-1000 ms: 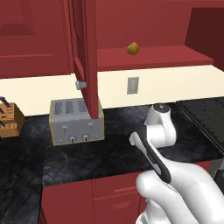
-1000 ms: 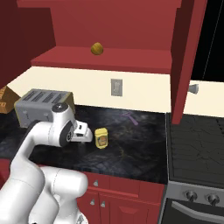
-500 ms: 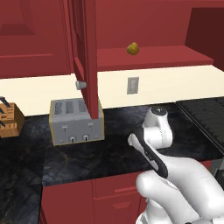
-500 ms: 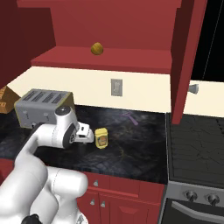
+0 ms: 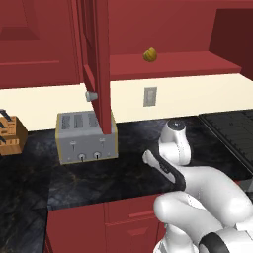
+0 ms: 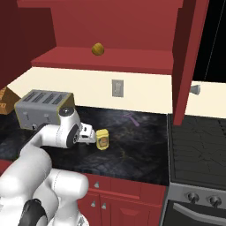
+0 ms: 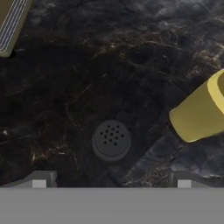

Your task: Pick the mustard and shaker from the counter and place them in the cabinet.

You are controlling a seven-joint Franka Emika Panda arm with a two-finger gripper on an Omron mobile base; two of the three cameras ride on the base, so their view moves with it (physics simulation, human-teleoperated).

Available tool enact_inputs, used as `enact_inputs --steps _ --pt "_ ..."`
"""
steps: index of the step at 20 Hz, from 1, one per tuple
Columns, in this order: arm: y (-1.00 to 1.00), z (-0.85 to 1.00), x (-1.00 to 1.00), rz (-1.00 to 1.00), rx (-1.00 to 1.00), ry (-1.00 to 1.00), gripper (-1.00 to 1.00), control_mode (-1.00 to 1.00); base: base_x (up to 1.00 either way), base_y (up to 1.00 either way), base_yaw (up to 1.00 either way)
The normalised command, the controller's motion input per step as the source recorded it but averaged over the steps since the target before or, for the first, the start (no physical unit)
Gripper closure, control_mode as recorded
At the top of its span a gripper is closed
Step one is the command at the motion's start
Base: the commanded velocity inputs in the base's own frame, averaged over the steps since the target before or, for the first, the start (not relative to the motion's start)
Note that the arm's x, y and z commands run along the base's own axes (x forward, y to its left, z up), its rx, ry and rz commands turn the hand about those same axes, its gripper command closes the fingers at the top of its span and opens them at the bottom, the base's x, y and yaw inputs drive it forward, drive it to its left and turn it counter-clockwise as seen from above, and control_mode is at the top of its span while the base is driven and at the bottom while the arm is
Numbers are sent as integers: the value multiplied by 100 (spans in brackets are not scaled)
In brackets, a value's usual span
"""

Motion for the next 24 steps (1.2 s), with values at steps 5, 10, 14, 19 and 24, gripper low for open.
enact_inputs --steps 5,10,14,19,24 --pt "0 -18 16 0 0 0 -100 -100 0 0 0" --pt "0 -19 14 0 0 0 -100 -100 0 0 0" --pt "0 -19 15 0 0 0 -100 -100 0 0 0" --pt "0 -21 12 0 0 0 -100 -100 0 0 0" --pt "0 -12 3 0 0 0 100 -100 0 0 0"
